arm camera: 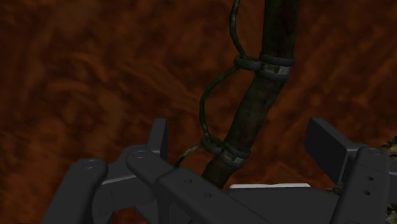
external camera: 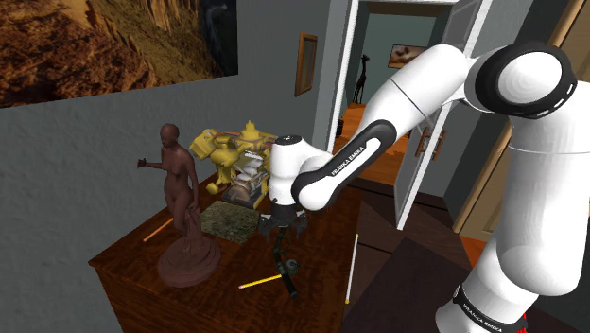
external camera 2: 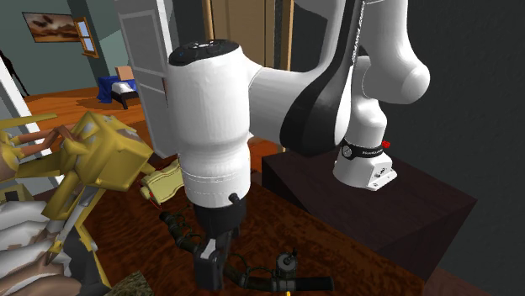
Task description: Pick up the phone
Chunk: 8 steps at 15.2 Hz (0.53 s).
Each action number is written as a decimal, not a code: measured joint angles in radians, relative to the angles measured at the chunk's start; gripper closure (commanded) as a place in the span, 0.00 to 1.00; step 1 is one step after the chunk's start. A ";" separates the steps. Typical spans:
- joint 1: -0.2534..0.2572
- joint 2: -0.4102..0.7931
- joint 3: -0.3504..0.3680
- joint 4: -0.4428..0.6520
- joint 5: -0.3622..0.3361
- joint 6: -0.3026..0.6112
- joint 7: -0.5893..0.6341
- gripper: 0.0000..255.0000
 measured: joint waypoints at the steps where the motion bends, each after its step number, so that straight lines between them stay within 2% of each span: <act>1: 0.003 0.007 -0.002 -0.003 -0.006 0.009 0.006 0.00; 2: 0.004 0.011 -0.004 -0.005 -0.009 0.015 0.009 1.00; 8: 0.005 0.013 -0.005 -0.006 -0.012 0.019 0.012 1.00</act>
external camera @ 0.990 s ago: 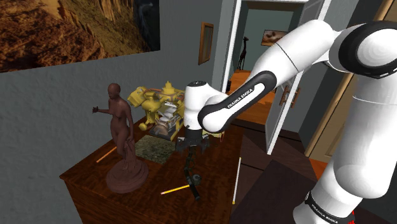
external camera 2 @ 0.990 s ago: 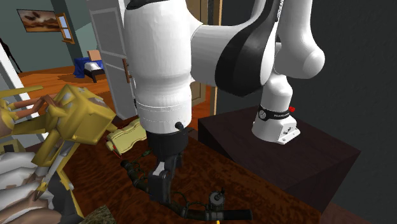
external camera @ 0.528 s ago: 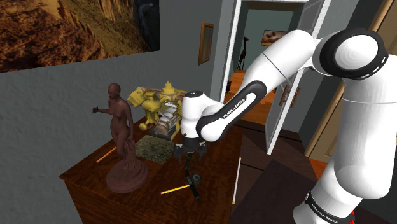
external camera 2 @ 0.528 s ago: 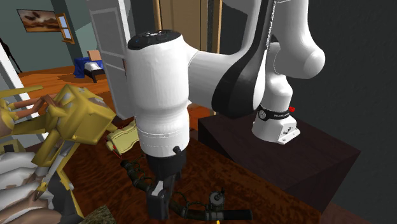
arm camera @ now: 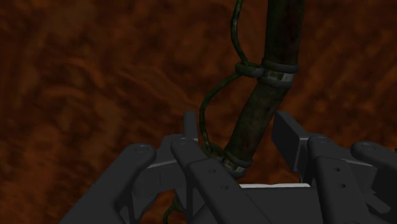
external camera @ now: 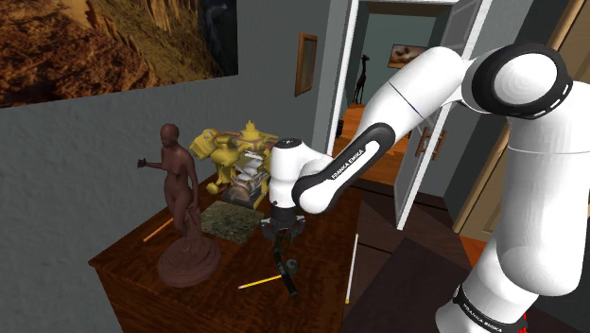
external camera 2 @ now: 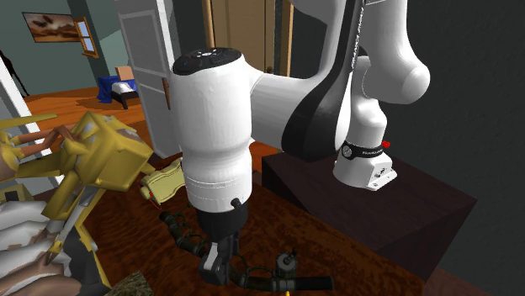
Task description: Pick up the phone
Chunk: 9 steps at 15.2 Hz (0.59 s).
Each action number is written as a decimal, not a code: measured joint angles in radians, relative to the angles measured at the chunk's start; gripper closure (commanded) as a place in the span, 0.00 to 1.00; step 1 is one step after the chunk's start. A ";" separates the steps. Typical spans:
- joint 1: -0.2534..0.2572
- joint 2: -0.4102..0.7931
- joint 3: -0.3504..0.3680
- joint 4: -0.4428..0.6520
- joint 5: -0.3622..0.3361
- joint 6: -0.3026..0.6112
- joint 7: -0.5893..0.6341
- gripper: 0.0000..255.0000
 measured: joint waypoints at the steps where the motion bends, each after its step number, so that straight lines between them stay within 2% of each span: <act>1: 0.000 0.000 0.000 0.000 0.000 0.000 0.000 1.00; 9: -0.012 -0.045 0.015 0.003 0.032 -0.045 -0.025 1.00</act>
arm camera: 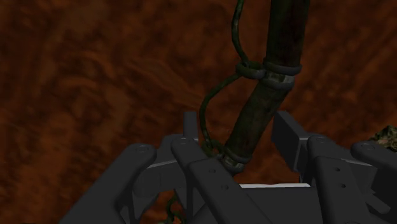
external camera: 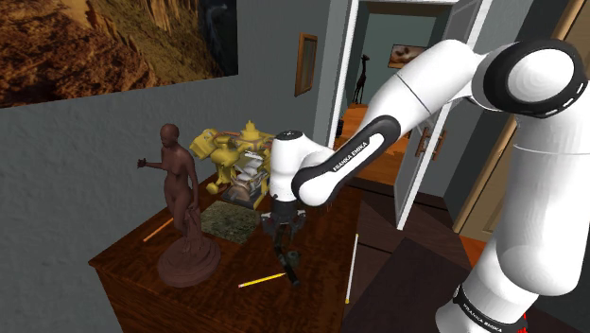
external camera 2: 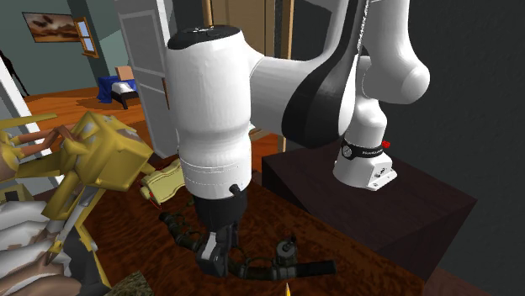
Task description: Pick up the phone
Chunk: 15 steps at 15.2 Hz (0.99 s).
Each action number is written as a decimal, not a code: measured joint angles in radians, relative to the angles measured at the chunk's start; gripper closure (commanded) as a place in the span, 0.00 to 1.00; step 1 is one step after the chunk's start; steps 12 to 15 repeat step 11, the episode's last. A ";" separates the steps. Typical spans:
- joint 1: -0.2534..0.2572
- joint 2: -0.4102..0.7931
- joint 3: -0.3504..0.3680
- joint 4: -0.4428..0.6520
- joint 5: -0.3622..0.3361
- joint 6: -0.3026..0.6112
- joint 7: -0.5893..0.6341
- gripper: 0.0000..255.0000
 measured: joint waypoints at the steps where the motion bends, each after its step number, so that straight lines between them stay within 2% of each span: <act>1: -0.001 -0.010 0.003 0.001 0.007 -0.010 -0.004 1.00; 10: -0.018 -0.101 0.024 0.024 0.070 -0.115 -0.052 1.00; 15: -0.018 -0.105 0.025 0.027 0.073 -0.122 -0.054 1.00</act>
